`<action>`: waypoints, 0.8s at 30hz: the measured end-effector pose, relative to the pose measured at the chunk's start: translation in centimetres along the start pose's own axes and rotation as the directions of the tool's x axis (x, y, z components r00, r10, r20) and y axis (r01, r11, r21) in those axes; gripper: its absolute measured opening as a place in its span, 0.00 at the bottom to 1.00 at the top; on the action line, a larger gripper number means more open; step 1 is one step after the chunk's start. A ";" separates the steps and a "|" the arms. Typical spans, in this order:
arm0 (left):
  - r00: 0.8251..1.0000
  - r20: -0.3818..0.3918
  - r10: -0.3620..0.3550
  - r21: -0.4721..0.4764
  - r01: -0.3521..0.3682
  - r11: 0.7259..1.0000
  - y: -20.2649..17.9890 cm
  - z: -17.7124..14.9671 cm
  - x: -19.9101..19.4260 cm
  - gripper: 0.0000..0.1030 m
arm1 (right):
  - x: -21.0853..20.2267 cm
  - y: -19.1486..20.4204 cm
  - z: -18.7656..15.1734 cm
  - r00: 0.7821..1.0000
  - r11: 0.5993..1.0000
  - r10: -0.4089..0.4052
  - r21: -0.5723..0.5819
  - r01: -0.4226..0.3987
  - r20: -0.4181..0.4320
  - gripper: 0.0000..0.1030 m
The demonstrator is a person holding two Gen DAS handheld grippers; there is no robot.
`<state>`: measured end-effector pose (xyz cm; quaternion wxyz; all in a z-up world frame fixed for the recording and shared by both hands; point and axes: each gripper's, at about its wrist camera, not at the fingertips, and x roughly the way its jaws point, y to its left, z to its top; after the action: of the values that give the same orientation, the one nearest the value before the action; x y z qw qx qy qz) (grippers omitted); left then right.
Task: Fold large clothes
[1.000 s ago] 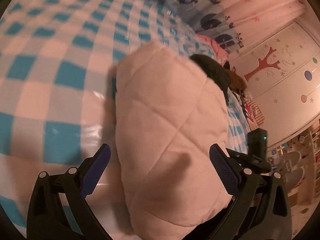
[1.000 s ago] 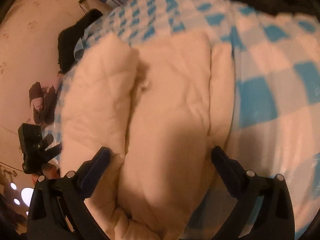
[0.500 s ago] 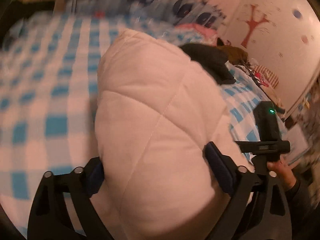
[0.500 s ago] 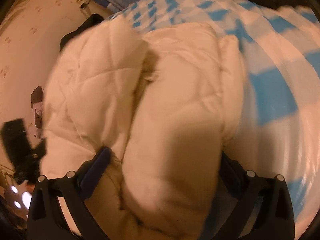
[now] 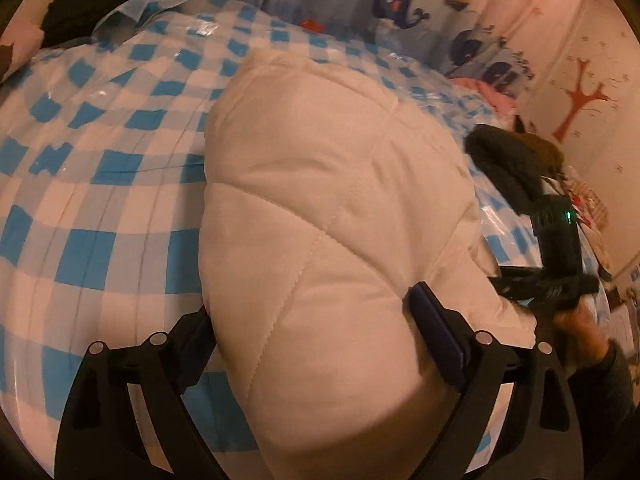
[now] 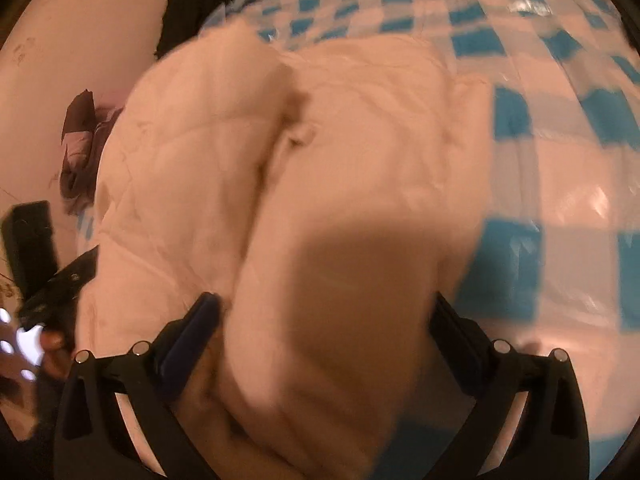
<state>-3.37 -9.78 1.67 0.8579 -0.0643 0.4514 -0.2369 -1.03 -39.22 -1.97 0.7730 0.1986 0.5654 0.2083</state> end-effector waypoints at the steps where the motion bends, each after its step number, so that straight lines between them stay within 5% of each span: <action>1: 1.000 0.013 -0.011 -0.009 0.012 1.000 0.1 -0.1 0.0 0.85 | -1.2 -0.3 0.1 0.999 0.999 -0.035 0.002 0.035 0.008 0.95; 5: 0.999 0.041 -0.008 0.012 0.007 1.000 -0.1 0.1 0.7 0.87 | -7.4 2.1 3.7 0.962 0.999 -0.009 -0.046 0.022 0.273 0.95; 7: 0.999 0.044 -0.008 0.025 0.007 1.000 -0.2 0.2 0.7 0.87 | -7.5 4.8 6.6 0.946 0.995 -0.008 -0.091 0.039 0.324 0.95; 11: 0.998 0.045 -0.042 0.014 0.042 0.999 0.5 0.1 1.1 0.88 | 2.1 5.2 9.4 0.965 0.969 -0.202 -0.105 0.222 0.167 0.95; 12: 0.998 0.038 -0.058 0.007 0.057 0.998 0.7 0.2 1.3 0.88 | 6.2 3.1 8.7 0.979 0.980 -0.171 -0.084 0.181 0.111 0.96; 18: 0.980 0.081 -0.179 -0.124 0.188 0.974 3.8 1.0 -0.1 0.88 | 1.0 2.1 6.6 0.982 0.989 -0.146 -0.004 0.148 0.116 0.94; 22: 0.984 0.053 -0.172 -0.145 0.178 0.973 4.4 0.7 0.2 0.88 | -5.4 4.2 1.2 0.982 0.995 -0.003 -0.101 0.022 0.187 0.94; 24: 0.984 0.032 -0.175 -0.120 0.178 0.977 3.7 0.4 0.9 0.88 | -3.5 4.9 -1.5 0.991 0.987 -0.090 -0.126 0.101 0.096 0.94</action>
<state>-1.28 -6.93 0.07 0.8326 -0.1592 0.4486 -0.2832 -3.91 -36.98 3.02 0.8180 0.1295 0.5242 0.1983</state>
